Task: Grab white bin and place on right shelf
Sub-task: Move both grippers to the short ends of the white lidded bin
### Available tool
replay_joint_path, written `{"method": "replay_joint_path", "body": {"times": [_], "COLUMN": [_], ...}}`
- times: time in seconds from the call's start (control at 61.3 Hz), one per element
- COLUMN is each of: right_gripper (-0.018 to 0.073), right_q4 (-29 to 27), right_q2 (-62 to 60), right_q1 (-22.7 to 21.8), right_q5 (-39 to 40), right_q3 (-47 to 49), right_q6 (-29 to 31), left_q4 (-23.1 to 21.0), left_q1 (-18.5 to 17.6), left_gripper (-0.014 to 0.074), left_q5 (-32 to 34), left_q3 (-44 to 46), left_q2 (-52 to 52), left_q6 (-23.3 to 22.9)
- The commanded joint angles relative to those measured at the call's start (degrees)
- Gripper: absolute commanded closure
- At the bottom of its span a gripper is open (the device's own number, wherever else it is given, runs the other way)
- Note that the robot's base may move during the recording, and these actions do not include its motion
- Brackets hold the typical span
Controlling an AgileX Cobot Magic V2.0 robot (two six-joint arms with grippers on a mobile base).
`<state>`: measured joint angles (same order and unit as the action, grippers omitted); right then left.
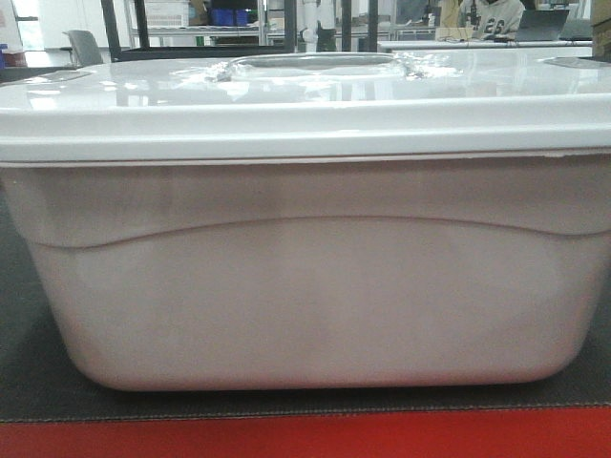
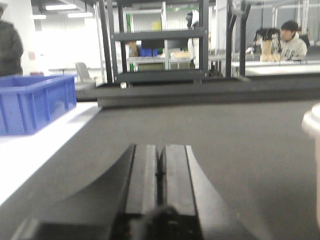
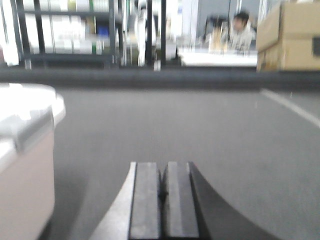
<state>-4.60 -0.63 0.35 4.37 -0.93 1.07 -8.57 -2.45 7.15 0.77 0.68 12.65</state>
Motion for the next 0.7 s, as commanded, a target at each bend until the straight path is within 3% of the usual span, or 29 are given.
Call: {"method": "replay_joint_path", "body": {"times": [0.0, 0.294, 0.441, 0.588, 0.686], "right_gripper": [0.0491, 0.0473, 0.0317, 0.0089, -0.0012], "right_q4": [-1.96, -2.56, -2.56, -2.56, -2.56], "right_q2": [-1.02, 5.68, 12.55, 20.22, 25.31], "right_q1": [-0.03, -0.03, -0.03, -0.03, -0.03], "right_q5": [7.7, -3.81, -5.25, -5.25, -6.02], "right_q3": [5.0, 23.43, 29.11, 32.36, 34.28], "right_q6": [-0.04, -0.04, -0.04, -0.04, -0.04], "left_q4": [-0.44, -0.77, -4.57, -9.38, -13.39], "left_q1": [-0.46, -0.46, -0.46, -0.46, -0.46], "left_gripper": [0.0713, 0.0708, 0.0677, 0.0524, 0.034], "left_q5": [3.38, -24.78, -28.98, -31.68, -32.77], "left_q3": [6.95, 31.38, 36.43, 38.24, 38.26], "left_q2": [0.24, -6.24, -11.53, -16.86, -20.37], "left_q6": [-0.41, -0.41, -0.41, -0.41, -0.41]}}
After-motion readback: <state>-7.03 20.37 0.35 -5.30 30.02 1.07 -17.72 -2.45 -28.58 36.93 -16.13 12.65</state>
